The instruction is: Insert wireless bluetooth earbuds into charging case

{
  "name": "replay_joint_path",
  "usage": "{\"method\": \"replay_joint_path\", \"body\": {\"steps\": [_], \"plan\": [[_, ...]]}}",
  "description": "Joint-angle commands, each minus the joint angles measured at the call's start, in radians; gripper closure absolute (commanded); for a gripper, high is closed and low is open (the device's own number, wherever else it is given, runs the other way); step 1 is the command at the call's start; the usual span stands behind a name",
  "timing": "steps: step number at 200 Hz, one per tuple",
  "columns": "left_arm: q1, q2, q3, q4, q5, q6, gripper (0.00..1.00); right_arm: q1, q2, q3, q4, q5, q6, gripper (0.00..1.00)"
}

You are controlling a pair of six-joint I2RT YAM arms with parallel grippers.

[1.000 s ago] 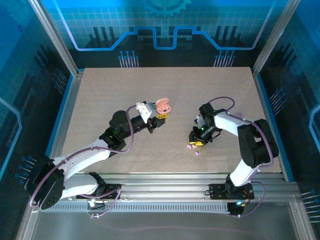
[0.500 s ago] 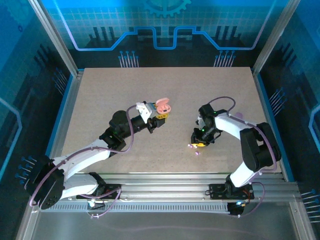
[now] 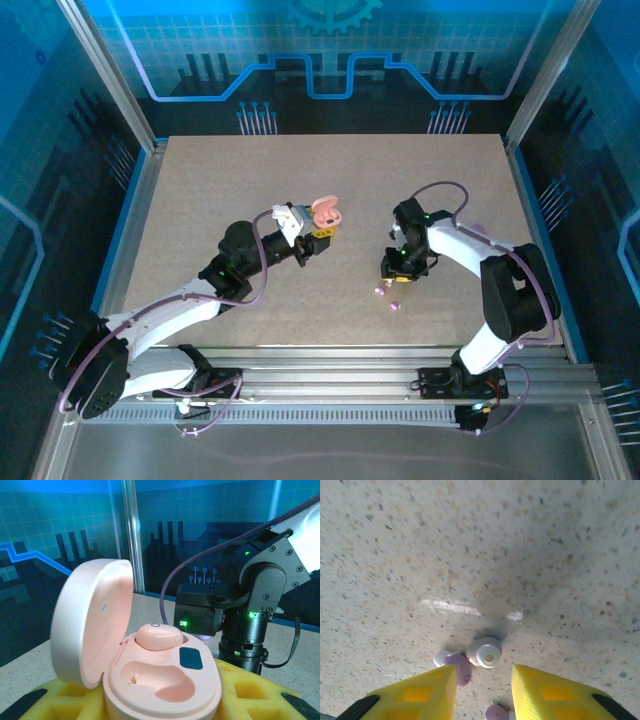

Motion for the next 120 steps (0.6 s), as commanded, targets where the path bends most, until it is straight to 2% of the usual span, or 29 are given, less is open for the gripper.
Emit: {"method": "replay_joint_path", "body": {"steps": [1, 80, 103, 120], "plan": [[-0.006, -0.018, -0.002, 0.009, -0.001, -0.003, 0.63, 0.014, 0.037, 0.055, -0.036, 0.025, -0.036, 0.64], [-0.006, -0.023, -0.007, 0.004, -0.011, 0.004, 0.63, 0.013, 0.125, 0.068, -0.036, 0.018, -0.040, 0.68], [-0.006, -0.023, -0.004, 0.003, -0.006, 0.002, 0.63, 0.016, 0.127, 0.070, -0.030, 0.004, -0.036, 0.77], [-0.006, -0.027, -0.005, 0.003, -0.012, 0.004, 0.63, 0.014, 0.115, 0.070, -0.033, 0.005, -0.036, 0.80]]}}
